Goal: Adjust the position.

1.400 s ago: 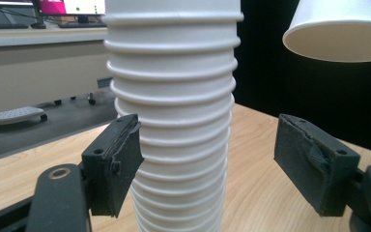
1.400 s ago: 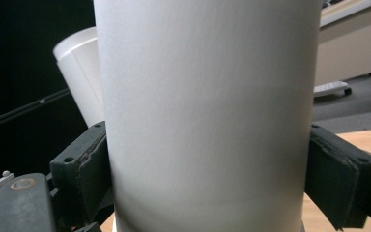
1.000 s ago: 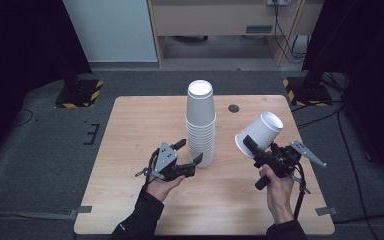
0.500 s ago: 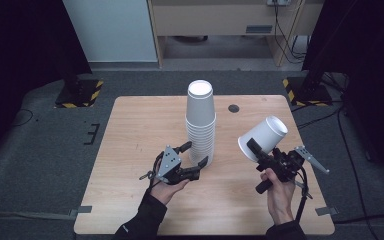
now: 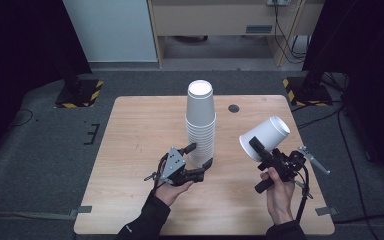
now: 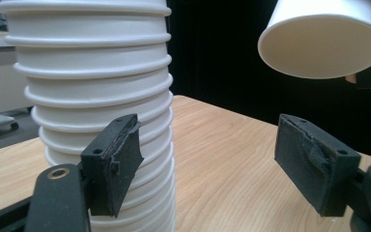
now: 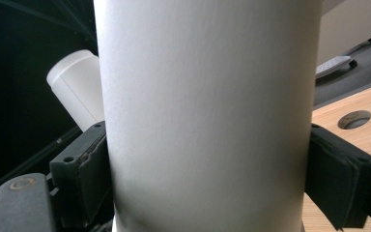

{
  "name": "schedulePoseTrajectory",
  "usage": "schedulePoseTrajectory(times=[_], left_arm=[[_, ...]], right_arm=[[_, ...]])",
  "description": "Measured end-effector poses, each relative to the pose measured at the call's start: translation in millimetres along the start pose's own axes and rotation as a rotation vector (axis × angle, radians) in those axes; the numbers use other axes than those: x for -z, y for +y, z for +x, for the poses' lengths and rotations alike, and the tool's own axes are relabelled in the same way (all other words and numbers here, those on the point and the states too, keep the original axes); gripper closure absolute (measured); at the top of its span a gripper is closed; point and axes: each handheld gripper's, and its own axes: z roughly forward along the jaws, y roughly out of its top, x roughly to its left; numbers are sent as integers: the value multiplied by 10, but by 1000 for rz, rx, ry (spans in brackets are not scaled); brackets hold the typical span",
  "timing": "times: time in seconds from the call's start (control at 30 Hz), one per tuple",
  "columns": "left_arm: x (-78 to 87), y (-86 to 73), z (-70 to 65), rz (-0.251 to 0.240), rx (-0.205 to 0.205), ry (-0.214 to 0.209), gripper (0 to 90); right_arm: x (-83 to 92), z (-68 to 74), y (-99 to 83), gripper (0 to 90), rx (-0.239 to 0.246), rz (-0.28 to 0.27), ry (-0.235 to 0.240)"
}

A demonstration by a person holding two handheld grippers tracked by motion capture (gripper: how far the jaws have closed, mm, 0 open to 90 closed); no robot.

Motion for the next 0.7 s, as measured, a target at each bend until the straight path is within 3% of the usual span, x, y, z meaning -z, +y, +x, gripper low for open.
schedulePoseTrajectory(times=[0.7], left_arm=[[-69,17,-58,-32,-1,-12,247]], right_arm=[[2,-62,-24,144,-123,-63,-11]])
